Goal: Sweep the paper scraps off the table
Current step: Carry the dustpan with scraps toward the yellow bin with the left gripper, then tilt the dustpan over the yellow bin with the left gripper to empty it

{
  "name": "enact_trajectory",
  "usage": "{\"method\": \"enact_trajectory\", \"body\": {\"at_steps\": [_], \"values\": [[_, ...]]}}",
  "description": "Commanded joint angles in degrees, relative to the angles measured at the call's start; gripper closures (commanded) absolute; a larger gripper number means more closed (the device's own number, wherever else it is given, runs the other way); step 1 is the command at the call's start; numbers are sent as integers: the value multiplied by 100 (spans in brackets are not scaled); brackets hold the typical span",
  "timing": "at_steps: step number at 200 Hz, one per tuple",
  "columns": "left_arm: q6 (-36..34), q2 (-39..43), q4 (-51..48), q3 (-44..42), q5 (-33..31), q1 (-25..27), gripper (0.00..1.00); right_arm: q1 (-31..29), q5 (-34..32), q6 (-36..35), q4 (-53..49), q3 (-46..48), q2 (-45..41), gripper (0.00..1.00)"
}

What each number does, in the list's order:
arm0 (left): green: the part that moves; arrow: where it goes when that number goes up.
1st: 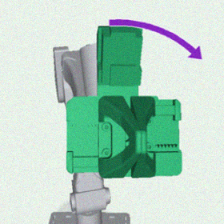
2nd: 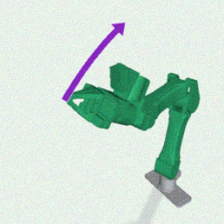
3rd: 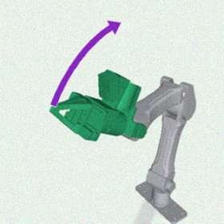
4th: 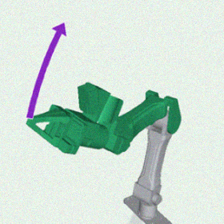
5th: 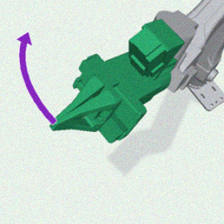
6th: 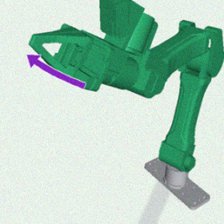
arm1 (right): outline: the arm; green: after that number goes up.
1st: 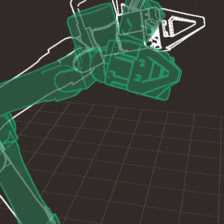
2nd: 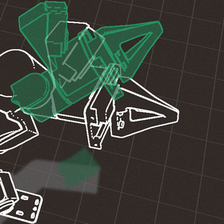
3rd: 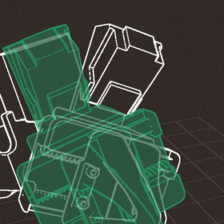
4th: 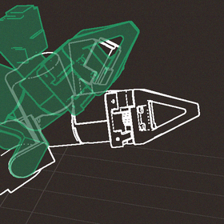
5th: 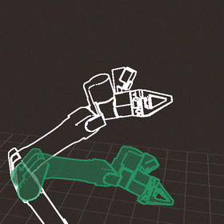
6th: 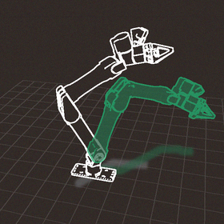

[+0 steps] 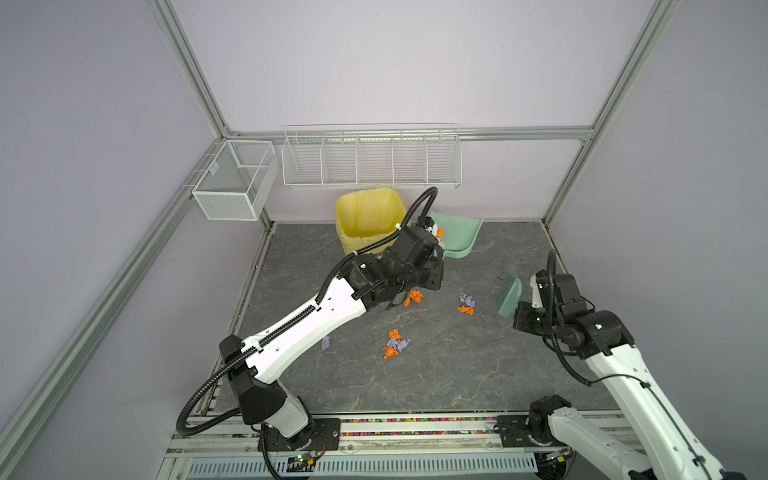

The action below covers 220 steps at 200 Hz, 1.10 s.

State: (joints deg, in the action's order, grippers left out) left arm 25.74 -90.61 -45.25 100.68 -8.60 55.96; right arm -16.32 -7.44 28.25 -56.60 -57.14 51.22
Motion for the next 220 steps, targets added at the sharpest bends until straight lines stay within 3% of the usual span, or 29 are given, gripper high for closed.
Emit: {"method": "enact_trajectory", "body": {"at_steps": [1, 97, 220], "values": [[-191, -103, -152, 374, 273, -219, 98, 24, 93, -28, 300, 89, -79, 93], [490, -206, 214, 709, 1742, -1575, 98, 23, 135, -100, 214, 125, -113, 93], [1320, 222, 1315, -490, 2966, -2789, 99, 24, 76, -100, 212, 26, -303, 93]]}}
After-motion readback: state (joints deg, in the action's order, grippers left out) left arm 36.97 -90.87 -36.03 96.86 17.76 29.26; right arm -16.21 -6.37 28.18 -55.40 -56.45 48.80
